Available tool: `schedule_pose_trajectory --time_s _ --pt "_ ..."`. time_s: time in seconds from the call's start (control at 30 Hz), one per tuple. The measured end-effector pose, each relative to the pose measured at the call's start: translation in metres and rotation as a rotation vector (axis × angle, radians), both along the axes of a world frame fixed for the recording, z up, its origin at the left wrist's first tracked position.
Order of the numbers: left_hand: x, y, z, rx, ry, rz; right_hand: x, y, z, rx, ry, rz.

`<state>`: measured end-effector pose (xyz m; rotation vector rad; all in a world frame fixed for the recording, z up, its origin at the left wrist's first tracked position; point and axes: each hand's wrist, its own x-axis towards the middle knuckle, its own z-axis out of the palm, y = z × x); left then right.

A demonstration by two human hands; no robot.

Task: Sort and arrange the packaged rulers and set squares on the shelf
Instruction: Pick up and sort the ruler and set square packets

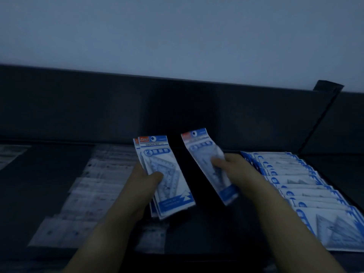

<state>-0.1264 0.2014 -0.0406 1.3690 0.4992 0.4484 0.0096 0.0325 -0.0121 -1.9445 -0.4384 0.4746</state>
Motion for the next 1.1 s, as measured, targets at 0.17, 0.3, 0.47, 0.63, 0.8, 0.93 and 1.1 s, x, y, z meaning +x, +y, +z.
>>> schedule_pose_trajectory --time_s 0.17,0.3,0.47,0.63,0.8,0.93,1.1 --pt "0.013 -0.041 0.003 0.027 -0.098 -0.093 -0.031 0.009 -0.013 0.136 0.142 0.06" --pt "0.021 -0.06 -0.001 -0.046 -0.106 -0.034 -0.041 -0.016 -0.013 0.155 0.092 0.083" --pt "0.023 -0.098 -0.004 -0.224 -0.147 -0.132 -0.05 -0.056 -0.008 0.231 0.027 0.107" --pt "0.032 -0.115 0.003 -0.268 -0.26 -0.099 -0.033 -0.134 0.023 -0.015 -0.151 0.238" --pt "0.047 -0.15 0.006 -0.019 -0.088 -0.251 0.003 -0.21 0.038 -0.385 -0.257 0.26" --pt "0.057 -0.199 -0.005 0.171 0.042 -0.437 0.031 -0.249 0.03 -0.598 -0.276 0.238" --pt "0.068 -0.241 -0.01 0.477 0.139 -0.438 0.051 -0.273 0.018 -0.686 -0.238 0.27"
